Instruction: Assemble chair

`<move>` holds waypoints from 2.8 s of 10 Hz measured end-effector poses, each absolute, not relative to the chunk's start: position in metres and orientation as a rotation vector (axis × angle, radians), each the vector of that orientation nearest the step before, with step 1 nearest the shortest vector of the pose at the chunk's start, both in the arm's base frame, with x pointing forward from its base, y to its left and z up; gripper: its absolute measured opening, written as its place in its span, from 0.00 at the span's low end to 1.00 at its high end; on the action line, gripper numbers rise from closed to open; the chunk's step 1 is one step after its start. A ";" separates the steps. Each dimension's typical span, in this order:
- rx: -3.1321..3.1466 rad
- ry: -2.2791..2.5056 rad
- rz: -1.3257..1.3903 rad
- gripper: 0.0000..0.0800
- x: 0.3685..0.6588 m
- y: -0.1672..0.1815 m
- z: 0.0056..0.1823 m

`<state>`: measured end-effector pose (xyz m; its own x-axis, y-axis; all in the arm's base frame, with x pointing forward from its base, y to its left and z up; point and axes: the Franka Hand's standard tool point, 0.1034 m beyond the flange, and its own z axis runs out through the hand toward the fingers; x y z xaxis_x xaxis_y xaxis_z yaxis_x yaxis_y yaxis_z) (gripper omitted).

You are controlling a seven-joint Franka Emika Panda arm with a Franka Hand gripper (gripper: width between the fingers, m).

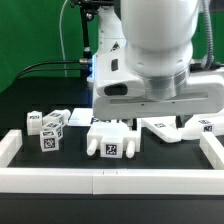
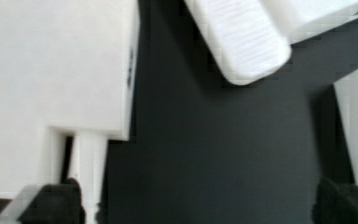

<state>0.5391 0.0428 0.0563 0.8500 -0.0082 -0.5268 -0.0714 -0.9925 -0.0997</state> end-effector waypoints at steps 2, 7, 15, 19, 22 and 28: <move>-2.909 0.065 0.831 0.81 0.539 0.042 0.055; -2.855 0.153 0.909 0.81 0.558 0.002 0.048; -2.599 0.231 1.493 0.81 0.540 -0.008 0.023; -2.628 0.230 1.439 0.81 0.537 -0.004 0.033; -2.659 0.221 1.394 0.81 0.543 -0.001 0.026; -2.687 0.131 1.325 0.81 0.551 -0.004 0.022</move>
Offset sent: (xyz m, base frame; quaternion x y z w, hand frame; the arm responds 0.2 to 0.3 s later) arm 0.0327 -0.0466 0.0035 0.0112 -0.0563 0.0087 0.9983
